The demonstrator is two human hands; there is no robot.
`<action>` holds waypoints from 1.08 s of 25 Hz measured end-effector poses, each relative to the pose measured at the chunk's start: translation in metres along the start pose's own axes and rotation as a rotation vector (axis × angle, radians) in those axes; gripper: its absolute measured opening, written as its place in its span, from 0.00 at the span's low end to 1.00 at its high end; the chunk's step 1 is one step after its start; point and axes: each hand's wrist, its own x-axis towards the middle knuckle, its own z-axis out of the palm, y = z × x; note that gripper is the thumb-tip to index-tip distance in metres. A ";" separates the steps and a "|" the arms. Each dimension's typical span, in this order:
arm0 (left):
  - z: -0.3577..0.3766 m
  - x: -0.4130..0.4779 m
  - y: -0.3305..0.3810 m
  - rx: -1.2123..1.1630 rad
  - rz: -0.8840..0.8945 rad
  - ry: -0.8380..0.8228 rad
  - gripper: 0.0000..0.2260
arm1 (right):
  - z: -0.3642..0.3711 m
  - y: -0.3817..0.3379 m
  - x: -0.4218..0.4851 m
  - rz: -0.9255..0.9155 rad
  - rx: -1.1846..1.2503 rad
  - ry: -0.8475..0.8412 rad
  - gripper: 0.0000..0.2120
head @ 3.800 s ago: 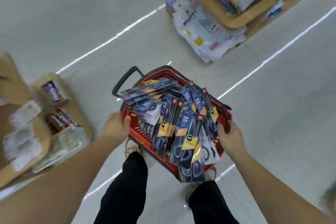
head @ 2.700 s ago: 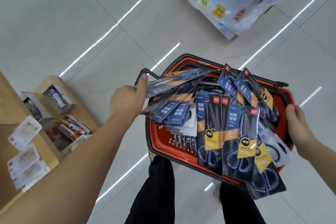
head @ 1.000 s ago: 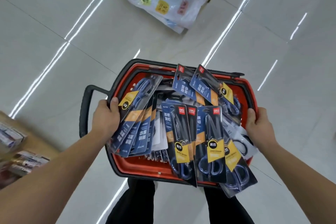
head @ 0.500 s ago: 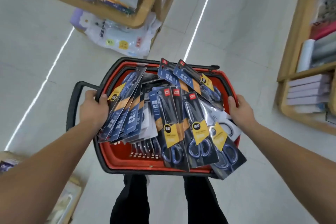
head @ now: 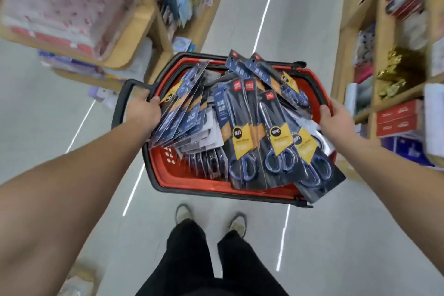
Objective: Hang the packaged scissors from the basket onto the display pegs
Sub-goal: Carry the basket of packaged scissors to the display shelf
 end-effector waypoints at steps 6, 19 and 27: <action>0.056 0.085 0.117 0.069 0.089 -0.060 0.16 | -0.052 -0.024 0.107 0.037 0.001 0.064 0.17; 0.184 0.306 0.404 0.090 0.062 -0.188 0.24 | -0.096 -0.084 0.436 0.165 0.100 0.093 0.15; 0.282 0.429 0.566 0.067 -0.021 -0.128 0.24 | -0.137 -0.114 0.702 0.118 0.105 0.012 0.13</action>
